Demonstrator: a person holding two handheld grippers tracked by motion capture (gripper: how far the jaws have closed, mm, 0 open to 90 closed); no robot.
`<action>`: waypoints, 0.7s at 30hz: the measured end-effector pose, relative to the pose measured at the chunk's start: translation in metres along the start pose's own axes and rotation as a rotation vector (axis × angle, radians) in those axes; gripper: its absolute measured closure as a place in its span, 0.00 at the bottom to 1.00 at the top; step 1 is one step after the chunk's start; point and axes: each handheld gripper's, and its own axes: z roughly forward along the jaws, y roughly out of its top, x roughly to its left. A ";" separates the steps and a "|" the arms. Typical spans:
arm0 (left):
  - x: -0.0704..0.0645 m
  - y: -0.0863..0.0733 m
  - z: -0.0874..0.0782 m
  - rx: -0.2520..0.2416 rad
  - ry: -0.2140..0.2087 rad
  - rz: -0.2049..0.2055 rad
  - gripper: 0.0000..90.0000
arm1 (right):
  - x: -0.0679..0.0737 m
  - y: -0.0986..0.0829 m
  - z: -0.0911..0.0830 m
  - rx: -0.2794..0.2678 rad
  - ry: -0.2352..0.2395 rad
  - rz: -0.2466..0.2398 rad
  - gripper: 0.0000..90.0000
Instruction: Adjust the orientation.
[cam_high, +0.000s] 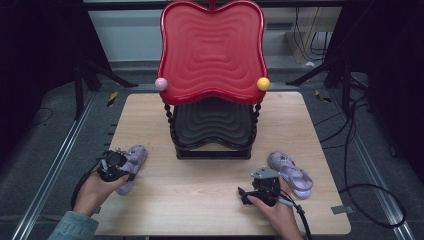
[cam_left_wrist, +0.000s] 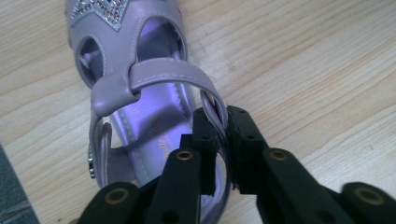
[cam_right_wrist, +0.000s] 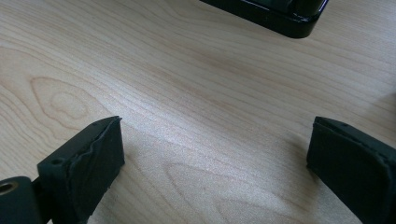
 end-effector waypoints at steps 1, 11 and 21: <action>0.001 0.000 -0.002 -0.001 0.002 -0.001 0.93 | 0.000 0.000 0.000 0.000 -0.001 0.000 0.05; -0.030 -0.015 -0.038 -0.049 -0.097 0.084 0.96 | 0.000 0.000 0.000 0.000 0.000 -0.001 0.05; -0.109 0.006 -0.030 -0.094 -0.188 0.235 0.96 | 0.000 0.000 0.000 0.000 0.001 -0.002 0.05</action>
